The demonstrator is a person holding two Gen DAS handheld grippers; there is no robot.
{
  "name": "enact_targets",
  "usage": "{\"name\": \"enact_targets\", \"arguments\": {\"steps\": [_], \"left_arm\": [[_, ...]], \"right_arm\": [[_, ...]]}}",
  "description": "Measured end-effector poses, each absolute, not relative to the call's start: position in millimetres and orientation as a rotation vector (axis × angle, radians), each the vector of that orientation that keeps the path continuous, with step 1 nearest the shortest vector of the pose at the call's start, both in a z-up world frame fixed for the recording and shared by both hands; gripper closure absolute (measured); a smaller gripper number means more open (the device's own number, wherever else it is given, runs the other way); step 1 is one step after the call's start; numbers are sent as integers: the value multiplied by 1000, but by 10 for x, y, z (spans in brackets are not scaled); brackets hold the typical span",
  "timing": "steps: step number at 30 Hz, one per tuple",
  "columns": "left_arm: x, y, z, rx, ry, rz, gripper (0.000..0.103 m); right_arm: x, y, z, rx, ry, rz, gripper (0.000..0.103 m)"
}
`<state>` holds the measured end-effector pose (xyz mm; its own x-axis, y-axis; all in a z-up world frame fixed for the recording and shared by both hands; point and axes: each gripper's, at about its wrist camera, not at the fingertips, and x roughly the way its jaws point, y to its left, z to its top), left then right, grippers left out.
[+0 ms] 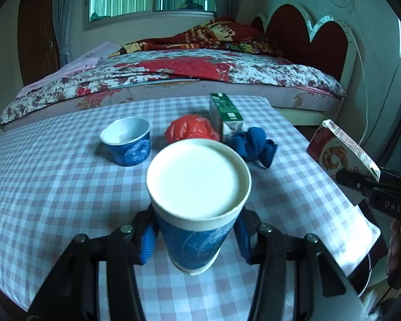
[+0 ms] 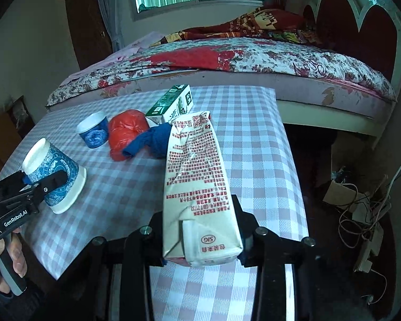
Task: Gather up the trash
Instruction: 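Carry the blue cup and milk carton in both tools over the bin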
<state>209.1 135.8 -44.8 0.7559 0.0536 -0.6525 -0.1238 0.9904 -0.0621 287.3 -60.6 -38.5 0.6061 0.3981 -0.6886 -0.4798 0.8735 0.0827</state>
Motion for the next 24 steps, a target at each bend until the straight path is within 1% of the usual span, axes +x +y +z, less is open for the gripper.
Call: {"name": "enact_targets", "arguments": {"steps": [16,24], "left_arm": [[1535,792,-207,-83,671,0,53],[1359,310,-144,-51,664,-99,53]], "right_arm": [[1998,-1173,26,-59,680,480,65],[1680,-1552,40,-36,679,427,65]]}}
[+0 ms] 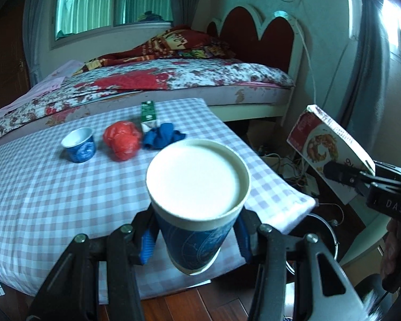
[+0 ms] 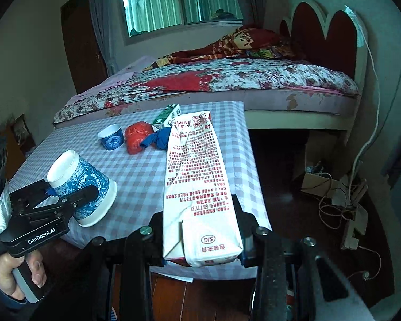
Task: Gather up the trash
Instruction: 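Carry the blue cup and milk carton in both tools over the bin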
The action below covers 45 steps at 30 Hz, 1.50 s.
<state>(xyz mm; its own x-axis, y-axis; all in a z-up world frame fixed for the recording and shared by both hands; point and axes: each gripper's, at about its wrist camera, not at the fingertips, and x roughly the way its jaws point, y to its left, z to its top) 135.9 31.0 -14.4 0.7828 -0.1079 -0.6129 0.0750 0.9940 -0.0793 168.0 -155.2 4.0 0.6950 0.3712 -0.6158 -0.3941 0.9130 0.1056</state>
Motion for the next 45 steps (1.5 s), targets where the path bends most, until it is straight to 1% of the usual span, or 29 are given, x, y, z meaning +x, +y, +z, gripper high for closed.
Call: {"name": "enact_targets", "arguments": {"steps": [9,16,30,45], "left_arm": [[1293,-297,-86,-8,658,-220,53],[1276,-760,-151,23,672,-322,53],[1365,-1653,-586,99,774,-526,53],[1704,-2134,-1256,120,945,-601,52]], "right_arm": [[1396,-2127,66,-3,676,335,65],[1214,-2589,-71,27,706,257,65],[1067,-3319,-652,43,840,148,65],[1365,-3652,-1349,-22,1004,164,65]]}}
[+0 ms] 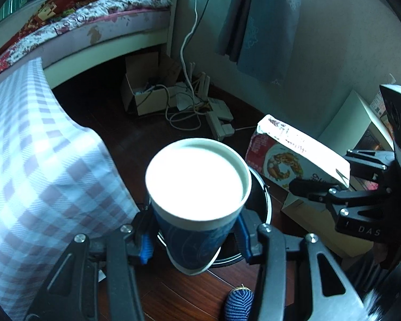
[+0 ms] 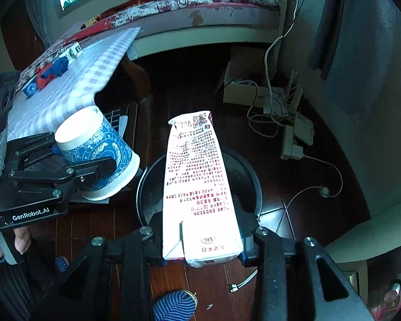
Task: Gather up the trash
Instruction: 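Open both tools to drop the cup and carton into the bin, then move both open tools back over the bed toward the red bag and blue cloth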
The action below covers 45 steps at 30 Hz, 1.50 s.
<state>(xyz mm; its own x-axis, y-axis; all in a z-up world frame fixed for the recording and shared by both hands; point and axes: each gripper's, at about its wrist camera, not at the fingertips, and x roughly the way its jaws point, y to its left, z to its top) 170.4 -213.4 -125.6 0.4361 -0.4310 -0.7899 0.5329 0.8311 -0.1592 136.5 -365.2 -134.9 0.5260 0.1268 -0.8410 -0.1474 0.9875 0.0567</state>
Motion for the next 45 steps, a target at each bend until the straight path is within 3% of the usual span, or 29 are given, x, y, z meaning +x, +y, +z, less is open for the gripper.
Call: {"name": "enact_targets", "arguments": {"steps": [10,12,13,14,15,16,19,22,24,45], "left_arm": [[1923,-2380,-1721,120,1062,-632,48],[1968,-2382,-1804,82,1084,-639,39],[1974,-2382,-1845,73,1096,-639,21],[1988,-2372,-1895,62,1113,-633,13],[1992,-2347,-1936,44,1124,-626,7],[1989,-2325,-1971,37,1137,-619,7],[1938,-2268,-2024,76,1123,-548,1],[1889,-2237,-2044,134,1084,-457,1],[1866,-2194,-2045,133,1078,-438,1],[1603,-1847,-1555,132,985,-381,1]], "right_arm": [[1653,-3636,-1878,-104,1100,249,64],[1696,-3631,-1995,-122,1131,275,64],[1719,-3628,-2074,-148,1151,265,62],[1739,-3638,-2182,-203,1175,208,46],[1745,-3657,-2246,-231,1189,172,21],[1737,-3700,-2302,-228,1200,163,14],[1714,-3823,-2374,-220,1228,123,13],[1720,-3876,-2347,-193,1227,104,11],[1731,-3879,-2333,-194,1221,92,1],[1452,-3614,-1771,-181,1114,80,1]]}}
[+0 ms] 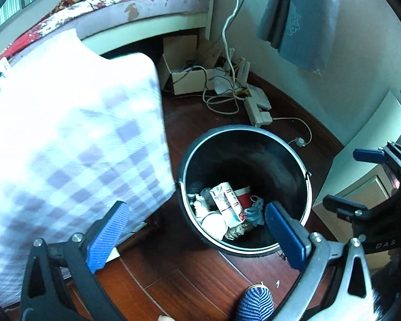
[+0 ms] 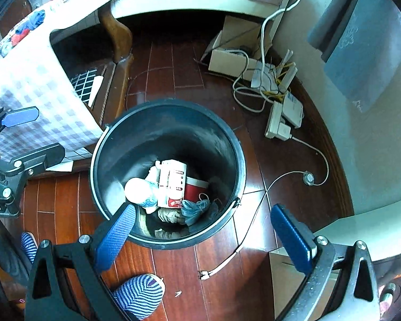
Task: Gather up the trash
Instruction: 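Move both open tools back over the bed toward the red bag and blue cloth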
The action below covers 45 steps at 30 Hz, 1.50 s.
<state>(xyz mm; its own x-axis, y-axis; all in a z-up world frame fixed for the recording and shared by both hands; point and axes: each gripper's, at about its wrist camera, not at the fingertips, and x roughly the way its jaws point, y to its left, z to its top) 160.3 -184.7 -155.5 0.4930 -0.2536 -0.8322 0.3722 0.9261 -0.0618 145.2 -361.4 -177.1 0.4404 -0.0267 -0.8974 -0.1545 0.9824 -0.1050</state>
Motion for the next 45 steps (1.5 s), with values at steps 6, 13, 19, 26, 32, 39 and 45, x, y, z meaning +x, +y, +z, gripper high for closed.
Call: {"name": "enact_targets", "arguments": {"steps": [6,13,19,26,32,39,45], "left_arm": [[1490,-1680,-1410,138,963,-360,1],[1357,-1465,-1184,104,915,-323,1],[1263,-1244,-965,79,871,-288,1],[1169,-849,-752,47,830,-220,1],[1154,-402,-651,13,813,-129,1],[1135,165,-575,-31,788,-33,1],[1136,760,-553,-70,767,63,1]], "right_arm": [[1335,-3399,-1571,-237,1074,88,1],[1242,-3211,-1330,-222,1029,114,1],[1183,-2997,-1111,-223,982,144,1],[1252,-2674,-882,-208,936,186,1],[1363,-2282,-713,-200,903,257,1],[1525,-1689,-593,-217,874,349,1],[1719,-1126,-541,-251,857,415,1]]}}
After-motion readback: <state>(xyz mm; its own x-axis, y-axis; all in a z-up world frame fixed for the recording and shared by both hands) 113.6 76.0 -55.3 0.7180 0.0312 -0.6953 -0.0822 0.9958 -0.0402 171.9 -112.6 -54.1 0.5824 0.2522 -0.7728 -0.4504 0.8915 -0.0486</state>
